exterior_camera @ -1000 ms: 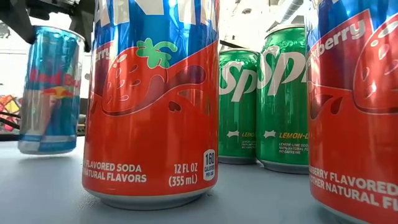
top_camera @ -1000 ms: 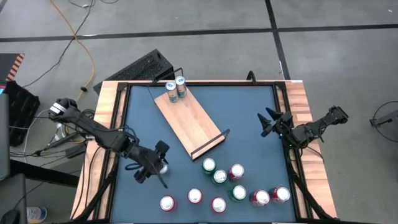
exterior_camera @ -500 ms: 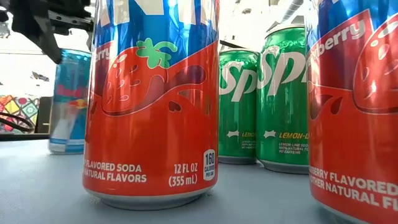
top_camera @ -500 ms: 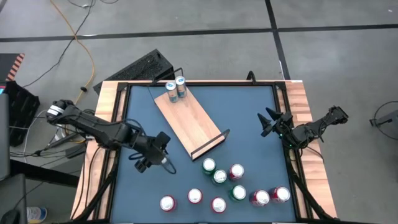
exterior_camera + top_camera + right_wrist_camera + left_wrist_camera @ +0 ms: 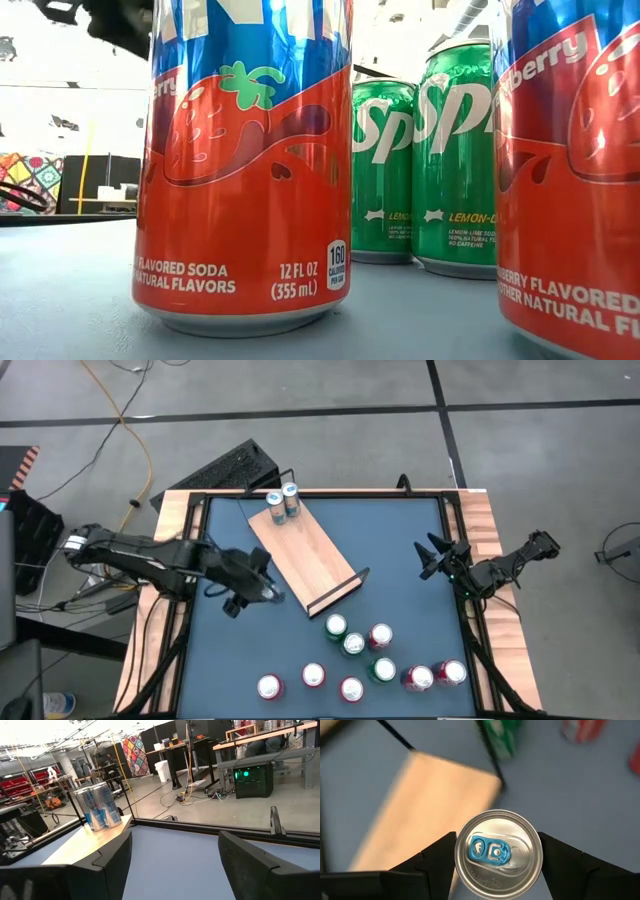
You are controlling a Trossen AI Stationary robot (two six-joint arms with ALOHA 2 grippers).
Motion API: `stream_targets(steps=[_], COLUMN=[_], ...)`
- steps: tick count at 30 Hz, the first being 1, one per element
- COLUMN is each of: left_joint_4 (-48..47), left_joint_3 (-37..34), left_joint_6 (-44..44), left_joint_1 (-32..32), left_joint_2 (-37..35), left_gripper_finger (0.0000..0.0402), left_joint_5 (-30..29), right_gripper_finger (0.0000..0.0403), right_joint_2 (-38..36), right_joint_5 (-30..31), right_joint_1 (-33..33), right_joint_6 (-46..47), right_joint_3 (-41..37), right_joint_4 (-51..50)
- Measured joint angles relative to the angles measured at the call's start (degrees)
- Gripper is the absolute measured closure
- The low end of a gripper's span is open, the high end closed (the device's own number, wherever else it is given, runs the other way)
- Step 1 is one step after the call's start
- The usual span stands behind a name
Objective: Place canned beverage on shelf
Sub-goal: Put the blue soda can on the shelf aligned with the other blue soda cans
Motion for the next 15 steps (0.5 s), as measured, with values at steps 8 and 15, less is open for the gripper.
stream_targets(steps=[8, 15], left_joint_4=[4.71, 7.62], left_joint_3=[0.76, 2.74], left_joint_6=[2.07, 7.96], left_joint_1=[8.17, 13.79], left_joint_2=[-1.72, 4.2], left_gripper_finger=[0.017, 0.0169], left_joint_5=[5.8, 8.49], right_gripper_finger=[0.0121, 0.0121], right_joint_2=[0.0, -0.01], right_joint_5=[0.07, 0.13], right_joint_1=[0.0, 0.0], right_joint_6=[0.0, 0.96], right_joint_3=[0.02, 0.02], right_joint_4=[-0.02, -0.04])
